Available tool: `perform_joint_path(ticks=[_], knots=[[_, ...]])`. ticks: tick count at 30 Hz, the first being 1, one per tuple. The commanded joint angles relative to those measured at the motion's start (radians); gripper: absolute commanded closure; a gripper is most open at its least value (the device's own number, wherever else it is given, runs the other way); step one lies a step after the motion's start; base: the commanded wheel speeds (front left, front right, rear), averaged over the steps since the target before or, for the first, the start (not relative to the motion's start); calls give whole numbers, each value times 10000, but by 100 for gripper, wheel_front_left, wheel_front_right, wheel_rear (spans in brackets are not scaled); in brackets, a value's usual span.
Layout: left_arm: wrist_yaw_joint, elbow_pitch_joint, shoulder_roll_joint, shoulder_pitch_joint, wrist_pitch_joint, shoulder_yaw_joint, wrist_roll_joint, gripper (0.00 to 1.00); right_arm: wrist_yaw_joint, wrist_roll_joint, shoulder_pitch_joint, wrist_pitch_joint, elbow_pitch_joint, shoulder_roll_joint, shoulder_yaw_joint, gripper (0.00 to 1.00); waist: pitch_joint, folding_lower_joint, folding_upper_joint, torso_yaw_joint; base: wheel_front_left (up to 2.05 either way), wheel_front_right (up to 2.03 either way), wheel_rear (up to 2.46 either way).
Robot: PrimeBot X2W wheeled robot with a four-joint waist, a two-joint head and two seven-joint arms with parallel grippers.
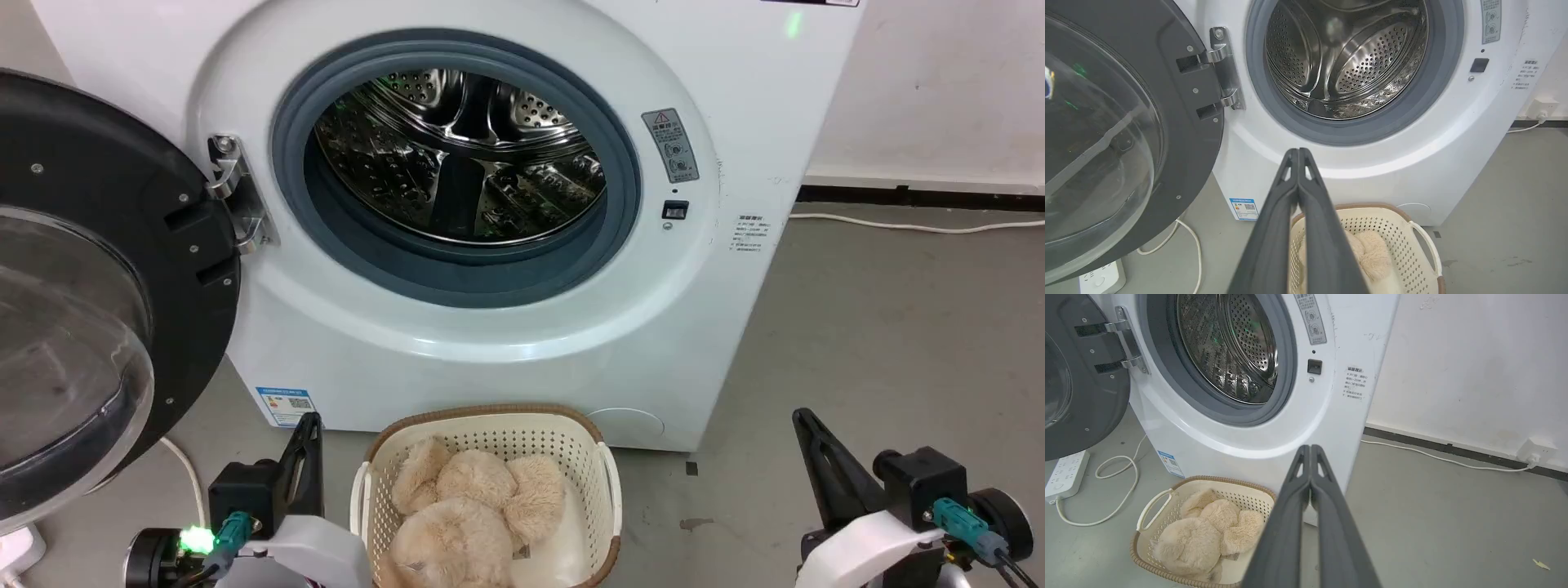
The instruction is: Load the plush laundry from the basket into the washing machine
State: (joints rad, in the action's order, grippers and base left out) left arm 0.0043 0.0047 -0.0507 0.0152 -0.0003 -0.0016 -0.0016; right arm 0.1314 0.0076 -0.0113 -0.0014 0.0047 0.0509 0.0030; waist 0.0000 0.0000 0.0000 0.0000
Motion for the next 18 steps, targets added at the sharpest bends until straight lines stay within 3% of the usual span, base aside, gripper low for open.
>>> perform_joint_path(ticks=[1, 18], knots=[[-43, -47, 5, -152, 3, 16, 16, 100, -7, -76, 113, 14, -47, -7, -30, 100, 0, 0, 0, 0, 0, 0, 0], [-43, -47, 5, -152, 3, 16, 16, 100, -7, -76, 113, 14, -47, -7, -30, 100, 0, 0, 0, 0, 0, 0, 0]])
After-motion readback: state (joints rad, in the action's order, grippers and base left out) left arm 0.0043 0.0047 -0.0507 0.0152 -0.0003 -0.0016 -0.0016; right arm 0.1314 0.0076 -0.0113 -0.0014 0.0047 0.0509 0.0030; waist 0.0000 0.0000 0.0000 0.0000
